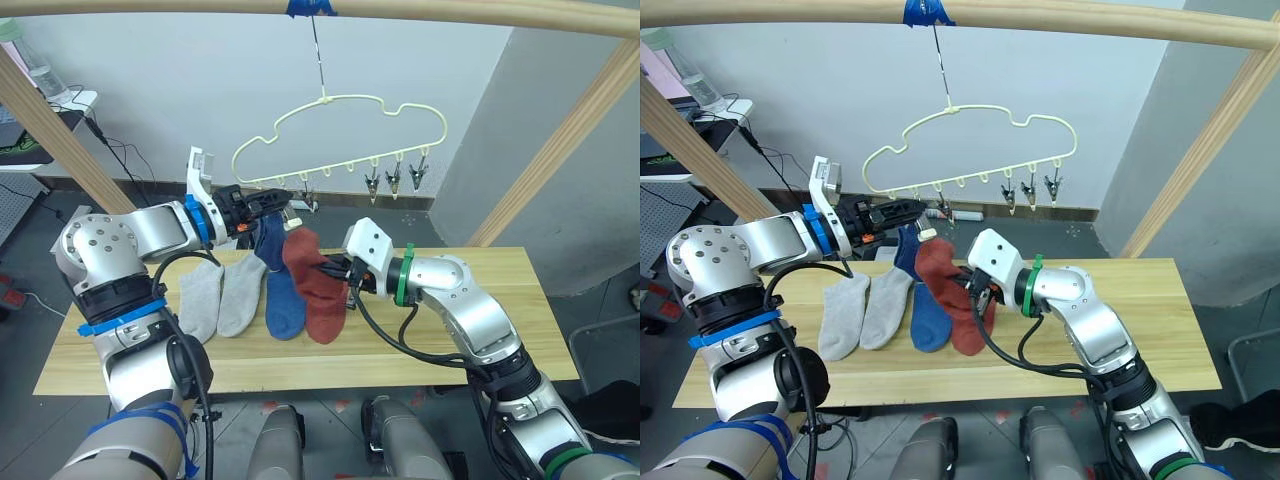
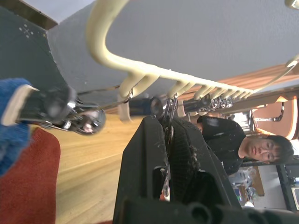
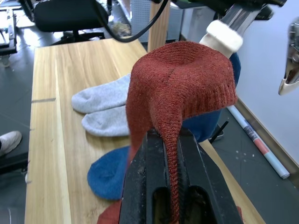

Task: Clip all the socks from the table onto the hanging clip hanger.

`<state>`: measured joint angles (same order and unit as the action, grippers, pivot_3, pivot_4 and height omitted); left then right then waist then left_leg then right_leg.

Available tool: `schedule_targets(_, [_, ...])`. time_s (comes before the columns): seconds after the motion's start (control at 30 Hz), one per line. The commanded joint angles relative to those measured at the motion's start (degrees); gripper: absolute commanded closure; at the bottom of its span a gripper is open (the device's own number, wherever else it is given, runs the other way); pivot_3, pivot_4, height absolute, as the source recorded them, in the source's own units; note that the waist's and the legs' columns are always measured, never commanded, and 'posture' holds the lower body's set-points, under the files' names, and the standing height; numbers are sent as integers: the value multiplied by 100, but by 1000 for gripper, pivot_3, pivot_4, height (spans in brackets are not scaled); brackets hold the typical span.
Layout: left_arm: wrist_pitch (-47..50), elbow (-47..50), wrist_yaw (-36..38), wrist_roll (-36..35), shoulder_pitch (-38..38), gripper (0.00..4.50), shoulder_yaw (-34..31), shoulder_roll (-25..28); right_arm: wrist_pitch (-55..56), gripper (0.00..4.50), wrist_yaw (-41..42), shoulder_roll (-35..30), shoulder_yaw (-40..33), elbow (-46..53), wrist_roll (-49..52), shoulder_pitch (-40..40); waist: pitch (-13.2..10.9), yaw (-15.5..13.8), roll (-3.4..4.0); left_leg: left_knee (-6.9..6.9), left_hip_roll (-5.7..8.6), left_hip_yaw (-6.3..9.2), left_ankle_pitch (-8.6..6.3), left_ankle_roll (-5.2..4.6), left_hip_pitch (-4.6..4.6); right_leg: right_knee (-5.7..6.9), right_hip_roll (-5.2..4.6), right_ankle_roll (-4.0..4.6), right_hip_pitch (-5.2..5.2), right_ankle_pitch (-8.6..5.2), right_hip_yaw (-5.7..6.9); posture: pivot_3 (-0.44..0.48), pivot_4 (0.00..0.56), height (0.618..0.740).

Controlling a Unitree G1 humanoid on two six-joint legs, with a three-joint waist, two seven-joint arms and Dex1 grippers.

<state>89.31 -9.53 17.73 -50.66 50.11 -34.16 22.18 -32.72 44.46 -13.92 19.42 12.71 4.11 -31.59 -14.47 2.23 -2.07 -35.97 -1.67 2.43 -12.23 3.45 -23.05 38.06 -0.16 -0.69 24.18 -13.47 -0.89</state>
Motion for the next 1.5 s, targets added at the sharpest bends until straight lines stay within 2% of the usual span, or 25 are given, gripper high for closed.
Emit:
schedule_targets(0.03, [76, 135, 6, -96, 50, 4413, -22, -26, 21, 4491, -65, 56, -23, 120, 114, -199, 0, 0, 0, 0, 1, 0, 0, 0, 0, 0, 0, 0, 0, 0, 0, -7, 225, 740])
schedule_targets(0.37, [21, 184, -54, -80, 46, 4413, -85, -106, -6, 4491, -173, 250, 10, -38, 162, -394, 0, 0, 0, 0, 0, 0, 0, 0, 0, -1, 0, 0, 0, 0, 0, -4, 232, 740])
schedule_targets(0.53, [-75, 361, 169, -200, -46, 4413, 47, -48, 17, 4491, -244, 265, 44, -192, 88, -411, 0, -1, 0, 0, 0, 1, 0, 0, -1, -2, 0, 0, 0, 0, 1, 0, 239, 740])
schedule_targets(0.6, [-59, 401, 226, -240, -75, 3704, 30, -36, -10, 4500, -290, 283, 17, -218, 112, -418, 0, -2, 0, 0, 1, 1, 0, 0, -4, -3, 0, 0, 1, 0, 0, -1, 239, 740])
schedule_targets(0.63, [-33, 407, 227, -259, -78, 3538, -1, -43, -28, 4500, -309, 290, 5, -220, 128, -418, 0, -4, 0, 0, 0, 1, 0, 0, -4, -4, 0, 0, 2, 0, 1, -1, 239, 740])
schedule_targets(0.83, [33, 460, 342, -319, -80, 1675, 26, 17, -53, 4500, -417, 320, -15, -308, 126, -464, -1, -8, 0, 0, 1, 3, 0, 0, -4, -3, 0, 0, 2, 0, 2, 0, 241, 740])
schedule_targets(0.9, [-57, 550, 435, -281, -140, 1217, 160, 96, -92, 4500, -445, 358, -22, -352, 147, -471, -1, -8, 0, 0, 0, 3, 0, 0, -4, -3, 0, 0, 2, 0, 3, 0, 242, 740])
schedule_targets(1.03, [-877, 1113, 770, 162, -647, 52, 1005, 450, -192, 3407, -400, 352, -91, -384, 285, -429, -1, 3, 0, 5, -1, 0, 0, 0, -3, -4, -1, 0, 2, 0, -3, -2, 244, 740])
schedule_targets(1.07, [-1153, 1230, 896, 285, -794, 0, 1209, 552, -201, 2984, -393, 316, -106, -359, 295, -413, -2, -5, 1, 5, -4, 1, -1, 1, -3, -6, -1, 0, 3, 0, -2, -2, 245, 740])
schedule_targets(1.13, [-1740, 1395, 1026, 574, -1073, 0, 1483, 668, -258, 2618, -361, 224, -172, -244, 344, -359, -2, -16, 1, 5, -2, 1, -1, 1, -4, -6, -1, 1, 4, 0, -1, -4, 249, 740])
schedule_targets(1.23, [-2437, 1644, 1232, 902, -1406, 0, 1830, 842, -485, 1776, -346, 109, -324, 34, 512, -271, -3, -39, 3, 6, -2, -1, -1, 0, -4, -8, -3, 2, 4, -1, -4, -4, 250, 740])
schedule_targets(1.4, [-3202, 2089, 1168, 1132, -1835, 0, 2008, 666, -790, 79, -492, -142, -730, 601, 746, -97, -6, -57, 4, 5, -2, 6, -1, -1, -15, -17, -3, 2, 6, -1, -3, 1, 255, 740])
schedule_targets(1.5, [-3701, 2375, 945, 1348, -1987, 0, 2055, 474, -930, 27, -549, -125, -1148, 971, 1138, 1, -6, -56, 4, 2, -2, 8, -2, -2, -26, -19, -2, 2, 12, -1, -3, 1, 256, 740])
